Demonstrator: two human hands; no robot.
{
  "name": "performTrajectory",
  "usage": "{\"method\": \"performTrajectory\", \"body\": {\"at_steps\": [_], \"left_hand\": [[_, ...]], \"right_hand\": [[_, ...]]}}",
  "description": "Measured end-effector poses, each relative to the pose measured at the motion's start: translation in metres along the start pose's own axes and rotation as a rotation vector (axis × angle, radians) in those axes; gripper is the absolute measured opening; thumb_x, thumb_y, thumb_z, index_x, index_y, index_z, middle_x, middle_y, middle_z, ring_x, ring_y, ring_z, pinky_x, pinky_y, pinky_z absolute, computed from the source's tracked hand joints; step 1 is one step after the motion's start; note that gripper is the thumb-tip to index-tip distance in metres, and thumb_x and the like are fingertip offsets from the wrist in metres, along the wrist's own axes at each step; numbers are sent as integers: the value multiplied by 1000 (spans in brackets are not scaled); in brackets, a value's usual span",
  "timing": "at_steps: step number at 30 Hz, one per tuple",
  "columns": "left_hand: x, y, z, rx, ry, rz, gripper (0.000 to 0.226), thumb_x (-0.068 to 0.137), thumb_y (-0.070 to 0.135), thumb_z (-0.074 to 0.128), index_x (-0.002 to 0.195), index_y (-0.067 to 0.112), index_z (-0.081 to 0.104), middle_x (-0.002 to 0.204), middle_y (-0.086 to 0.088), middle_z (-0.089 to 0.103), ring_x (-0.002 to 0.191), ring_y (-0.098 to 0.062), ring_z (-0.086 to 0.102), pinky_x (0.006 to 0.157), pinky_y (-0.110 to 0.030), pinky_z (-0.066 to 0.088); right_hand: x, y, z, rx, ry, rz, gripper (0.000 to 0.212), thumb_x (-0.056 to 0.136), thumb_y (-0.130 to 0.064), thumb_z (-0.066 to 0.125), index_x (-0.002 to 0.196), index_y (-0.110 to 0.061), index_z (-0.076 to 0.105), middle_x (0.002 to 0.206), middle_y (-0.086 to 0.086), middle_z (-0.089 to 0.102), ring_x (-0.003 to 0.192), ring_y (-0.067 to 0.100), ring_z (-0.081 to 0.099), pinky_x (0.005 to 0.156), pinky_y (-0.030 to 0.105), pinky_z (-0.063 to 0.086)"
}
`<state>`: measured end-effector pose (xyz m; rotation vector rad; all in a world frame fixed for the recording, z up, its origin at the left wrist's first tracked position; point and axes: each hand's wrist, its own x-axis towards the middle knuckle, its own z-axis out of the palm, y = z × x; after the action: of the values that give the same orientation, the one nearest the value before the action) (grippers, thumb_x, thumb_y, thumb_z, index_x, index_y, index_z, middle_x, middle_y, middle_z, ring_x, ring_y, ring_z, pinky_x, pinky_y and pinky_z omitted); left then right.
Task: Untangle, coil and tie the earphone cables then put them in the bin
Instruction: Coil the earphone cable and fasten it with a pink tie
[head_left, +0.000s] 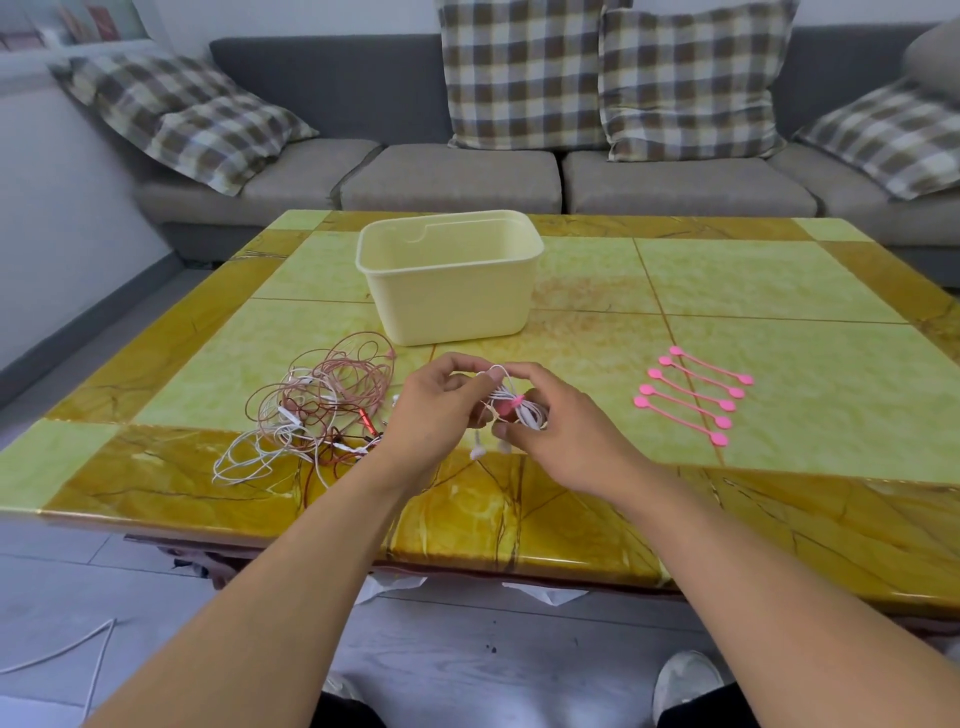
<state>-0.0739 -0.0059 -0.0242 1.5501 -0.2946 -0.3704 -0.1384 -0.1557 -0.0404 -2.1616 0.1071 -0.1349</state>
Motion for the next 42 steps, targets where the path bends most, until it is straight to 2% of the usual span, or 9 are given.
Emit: {"method": "performTrajectory", "body": {"at_steps": [4,9,12,16,21,26,30,34,42], "left_hand": [[-2,5,-7,-2,-35,-13,25,90,20,75,109,7,66,83,-9,77,69,-12,67,68,-21,51],[0,6,-16,56,-4,32,36,82,9,81,114,15,65,90,-7,78,92,-20,74,80,-23,47],[0,8,-21,90,25,69,35,84,8,79,115,18,64,88,-3,79,88,-16,74,76,-19,51],[0,8,-27,139,18,127,38,86,4,77,118,17,61,85,-1,78,71,-7,70,67,-16,50],[2,2,-36,169,13,137,46,84,2,79,121,20,60,92,-6,76,82,-18,73,80,-26,57],[3,4,-34,69,60,161,45,81,-2,79,117,20,64,89,-2,72,79,-23,73,83,-36,59],[5,6,-30,-17,86,148,40,83,-7,75,115,16,65,87,-4,70,70,-23,69,79,-43,56],[7,7,-31,-60,113,121,39,83,-7,75,114,15,67,86,-2,71,73,-21,72,78,-35,58],[16,25,-30,-114,41,51,43,77,-10,79,114,9,67,87,-6,70,74,-27,72,76,-35,60]], "right_hand": [[8,4,6,173,-29,38,16,96,-24,69,107,-35,68,100,-10,74,90,13,71,84,42,61],[12,0,8,325,-81,60,31,95,-11,70,118,-31,71,107,3,75,91,18,70,90,38,60],[16,-3,12,372,-92,52,18,97,-31,68,113,-37,74,115,13,72,102,28,68,102,48,53],[20,-3,14,357,-30,32,16,99,-32,65,109,-35,76,100,-5,78,96,10,70,103,43,53],[21,-4,11,175,-33,-3,21,101,-30,62,106,-48,72,94,-27,74,90,-10,66,89,29,52],[19,-1,16,180,-119,-6,16,96,-54,60,101,-52,75,95,11,72,83,20,63,94,59,53],[20,-7,22,367,-145,25,22,104,-29,56,108,-41,74,106,-10,75,105,9,68,105,44,52],[19,-10,25,510,-172,18,26,102,-18,59,124,-29,67,113,-6,76,107,2,67,100,23,52],[29,-9,31,705,-57,4,20,96,-7,65,110,-17,76,100,5,75,98,11,66,103,37,52]]}}
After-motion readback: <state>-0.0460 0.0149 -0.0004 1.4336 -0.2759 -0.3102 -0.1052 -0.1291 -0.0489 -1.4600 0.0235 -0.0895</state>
